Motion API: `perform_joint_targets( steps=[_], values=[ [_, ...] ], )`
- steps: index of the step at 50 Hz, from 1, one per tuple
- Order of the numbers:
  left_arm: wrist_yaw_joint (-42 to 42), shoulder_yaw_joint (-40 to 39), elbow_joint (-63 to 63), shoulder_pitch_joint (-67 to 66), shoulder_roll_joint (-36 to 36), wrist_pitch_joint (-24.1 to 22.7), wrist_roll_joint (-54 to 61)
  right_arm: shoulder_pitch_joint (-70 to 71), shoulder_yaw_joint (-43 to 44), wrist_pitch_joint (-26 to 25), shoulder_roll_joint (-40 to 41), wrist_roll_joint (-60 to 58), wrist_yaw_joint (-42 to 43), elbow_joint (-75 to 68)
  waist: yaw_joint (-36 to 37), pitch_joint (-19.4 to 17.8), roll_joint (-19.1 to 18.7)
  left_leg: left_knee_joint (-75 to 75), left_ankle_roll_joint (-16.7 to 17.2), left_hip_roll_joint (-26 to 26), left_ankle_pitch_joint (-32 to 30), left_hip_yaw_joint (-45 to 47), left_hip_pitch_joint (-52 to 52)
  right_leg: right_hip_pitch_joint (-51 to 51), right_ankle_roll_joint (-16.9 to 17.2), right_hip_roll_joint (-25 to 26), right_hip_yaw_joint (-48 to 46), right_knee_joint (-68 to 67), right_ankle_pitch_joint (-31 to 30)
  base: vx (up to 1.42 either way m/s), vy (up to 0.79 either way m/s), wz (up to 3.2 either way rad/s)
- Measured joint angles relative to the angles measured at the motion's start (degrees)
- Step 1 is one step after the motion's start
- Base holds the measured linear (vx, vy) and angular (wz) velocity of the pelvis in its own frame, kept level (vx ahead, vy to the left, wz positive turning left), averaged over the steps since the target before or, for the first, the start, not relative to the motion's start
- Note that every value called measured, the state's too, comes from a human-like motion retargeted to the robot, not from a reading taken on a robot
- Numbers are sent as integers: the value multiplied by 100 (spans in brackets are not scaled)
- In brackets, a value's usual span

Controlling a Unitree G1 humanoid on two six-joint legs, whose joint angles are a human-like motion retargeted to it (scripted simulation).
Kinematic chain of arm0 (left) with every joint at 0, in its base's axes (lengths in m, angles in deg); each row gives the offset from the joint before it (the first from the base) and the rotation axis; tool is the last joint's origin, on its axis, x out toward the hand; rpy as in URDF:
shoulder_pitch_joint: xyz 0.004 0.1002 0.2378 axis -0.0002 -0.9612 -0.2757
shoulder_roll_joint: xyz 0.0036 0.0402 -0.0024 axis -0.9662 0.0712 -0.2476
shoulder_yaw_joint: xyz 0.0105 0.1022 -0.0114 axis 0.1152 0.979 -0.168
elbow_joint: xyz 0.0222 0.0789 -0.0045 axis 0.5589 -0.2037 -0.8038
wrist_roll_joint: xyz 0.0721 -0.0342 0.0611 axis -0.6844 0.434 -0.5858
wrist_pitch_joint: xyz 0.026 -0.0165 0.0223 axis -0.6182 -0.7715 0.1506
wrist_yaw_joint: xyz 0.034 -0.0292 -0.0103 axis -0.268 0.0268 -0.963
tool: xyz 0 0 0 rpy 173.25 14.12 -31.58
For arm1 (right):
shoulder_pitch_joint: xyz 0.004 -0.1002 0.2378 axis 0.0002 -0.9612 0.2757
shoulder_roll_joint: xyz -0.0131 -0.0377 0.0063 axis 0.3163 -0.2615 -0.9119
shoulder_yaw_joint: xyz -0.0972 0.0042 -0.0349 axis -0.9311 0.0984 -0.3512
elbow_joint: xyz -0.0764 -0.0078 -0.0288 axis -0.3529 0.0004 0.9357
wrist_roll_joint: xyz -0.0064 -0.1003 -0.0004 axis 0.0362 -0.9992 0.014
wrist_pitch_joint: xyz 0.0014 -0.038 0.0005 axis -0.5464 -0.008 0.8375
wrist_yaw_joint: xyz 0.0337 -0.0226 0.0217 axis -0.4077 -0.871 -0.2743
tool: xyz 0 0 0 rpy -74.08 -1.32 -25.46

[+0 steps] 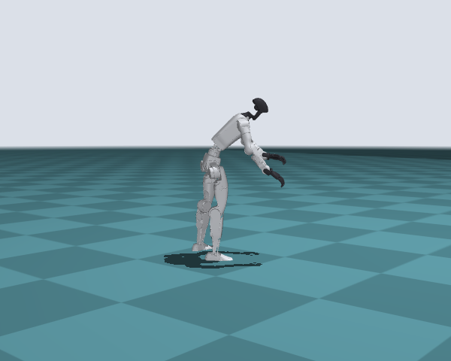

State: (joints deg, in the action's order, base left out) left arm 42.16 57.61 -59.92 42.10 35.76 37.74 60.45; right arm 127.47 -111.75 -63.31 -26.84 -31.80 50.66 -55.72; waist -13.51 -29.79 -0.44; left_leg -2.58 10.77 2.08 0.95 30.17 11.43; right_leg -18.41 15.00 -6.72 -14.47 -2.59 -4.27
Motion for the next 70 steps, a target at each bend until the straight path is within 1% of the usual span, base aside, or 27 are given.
perform_joint_targets(
  steps=[2,5,7,10,15,17,19,23,27,30,32,33,35,37,40,42,45,47,48,51,55,58,61,65,67,68,70],
  values=[
    [-64,-706,-471,-756,74,9,930,74,118,-91,-132,106,74,-54,85,0,-19,-65,7,46,-28,-130,171,13,0,-50,44,-75,56,14,11,-14],
    [-750,-1406,-1224,-1849,128,-45,2451,227,-64,-210,-347,-70,240,-237,170,0,-104,306,87,144,-276,-37,272,67,0,-68,52,-177,147,17,15,-8],
    [-1141,-1683,-1797,-2499,136,175,2691,176,81,-164,-409,-7,409,-164,228,0,-180,653,239,269,-460,171,315,124,0,-11,43,-225,214,18,17,-11],
    [-1583,-2026,-2787,-3200,258,467,2886,207,-147,-145,-608,213,144,48,287,0,-266,758,423,435,-537,403,619,179,0,-1,28,-255,254,13,29,-3],
    [-1287,-3339,-4081,-3789,527,758,3422,396,-90,-176,-576,2,122,61,320,0,-309,758,423,380,-908,368,1246,-7,0,-115,29,-335,200,4,40,-3],
    [-1152,-3658,-4295,-3884,560,831,3509,458,-89,-188,-508,-160,141,68,399,4,-258,758,423,377,-1031,393,1289,-46,0,-111,78,-346,156,9,29,-36],
    [-1014,-3720,-4377,-3846,603,872,3424,510,-151,-192,-440,-348,174,90,487,12,-185,758,423,385,-1066,435,1275,-62,0,-94,117,-335,87,12,23,-39],
    [-671,-3274,-4147,-3266,870,833,2900,614,-472,-177,-342,-819,211,110,647,28,-22,758,423,373,-997,499,1202,-13,0,-94,165,-260,-75,13,21,-24],
    [-859,-2176,-3072,-2380,1395,700,2032,769,-900,-135,-242,-1279,76,-8,753,45,124,758,423,317,-917,507,1148,91,0,-143,162,-182,-182,14,22,-1],
    [-1116,-792,-1516,-1819,1586,385,1179,864,-1127,-100,-124,-1583,40,-248,850,47,201,758,423,299,-850,503,1091,166,0,-153,110,-157,-239,13,19,-2],
    [-1162,98,-438,-1383,1526,5,645,946,-1264,-115,-17,-1935,61,-572,946,47,228,758,423,312,-795,518,1029,206,0,-147,69,-160,-286,14,15,-16],
    [-1143,446,-14,-1164,1510,-159,365,922,-1236,-77,3,-1837,23,-583,1000,47,224,758,423,325,-764,532,991,226,0,-137,49,-166,-312,14,14,-26],
    [-1053,947,502,-764,1424,-459,-140,925,-1318,7,-37,-1909,-66,-636,1118,46,202,758,423,356,-706,579,912,251,0,-116,10,-190,-374,14,13,-35],
    [-912,1173,509,-514,1223,-600,-581,926,-1409,70,-67,-2033,-77,-735,1247,46,183,758,423,383,-639,661,808,282,0,-107,-24,-216,-438,14,14,-48],
    [-902,1059,-114,-462,885,-420,-582,895,-1422,67,-8,-2086,-88,-854,1407,53,200,758,423,391,-527,826,639,327,0,-139,-98,-255,-509,14,17,-58],
    [-1029,618,-828,-555,805,-49,73,875,-1416,-23,93,-2063,-95,-934,1493,63,249,758,423,360,-450,946,538,349,0,-200,-190,-277,-540,13,20,-58],
    [-955,-327,-1787,-632,811,538,741,848,-1503,-225,236,-2647,33,-1176,1584,62,317,758,423,283,-346,1090,395,406,0,-328,-380,-290,-580,13,20,-46],
    [-736,-765,-2144,-600,1009,692,727,773,-1480,-220,312,-2688,58,-1206,1616,60,341,758,423,228,-301,1127,354,427,0,-399,-528,-292,-627,9,19,-20],
    [-636,-855,-2199,-584,1140,675,675,747,-1516,-211,335,-2716,60,-1232,1624,57,347,758,423,201,-280,1129,339,438,0,-435,-595,-296,-652,9,19,-7],
    [-512,-647,-2006,-607,1648,472,414,667,-1631,-180,442,-2789,70,-1344,1573,36,355,758,415,116,-189,1079,270,493,0,-561,-747,-370,-709,12,21,9],
    [-684,360,-1358,-712,2371,183,22,545,-1756,-175,581,-2800,122,-1424,1298,0,371,758,248,-96,-11,880,158,538,0,-858,-868,-724,-731,12,27,43],
    [-1134,1052,-728,-787,2653,-83,73,496,-1855,-187,584,-2773,173,-1355,1154,0,348,757,171,-40,17,756,163,363,-218,-820,-823,-1103,-689,6,12,28],
    [-1290,1323,-473,-889,2660,-203,134,426,-1871,-154,460,-2591,224,-1202,1094,0,327,755,156,5,16,674,169,153,-310,-687,-544,-1375,-570,4,5,19],
    [-1135,1231,-959,-1142,2189,-153,93,267,-1742,-63,154,-2242,320,-1080,1082,0,290,750,203,-4,10,579,129,-106,-264,-368,86,-1441,-319,5,0,23],
    [-1032,929,-1544,-1268,1913,74,273,172,-1708,-35,8,-2169,268,-1028,1104,0,327,749,226,-52,16,558,86,-148,-224,-269,217,-1243,-264,6,-4,22],
    [-887,721,-1859,-1315,1743,185,249,128,-1582,-134,52,-2505,437,-1250,1101,0,357,750,213,-89,21,542,62,-156,-207,-238,246,-1108,-256,7,-6,26],
    [-524,220,-2615,-1319,1598,527,253,1,-1385,-113,63,-2537,509,-1344,1107,0,454,747,220,-177,45,512,2,-157,-95,-188,282,-795,-276,7,-9,32]
  ],
)
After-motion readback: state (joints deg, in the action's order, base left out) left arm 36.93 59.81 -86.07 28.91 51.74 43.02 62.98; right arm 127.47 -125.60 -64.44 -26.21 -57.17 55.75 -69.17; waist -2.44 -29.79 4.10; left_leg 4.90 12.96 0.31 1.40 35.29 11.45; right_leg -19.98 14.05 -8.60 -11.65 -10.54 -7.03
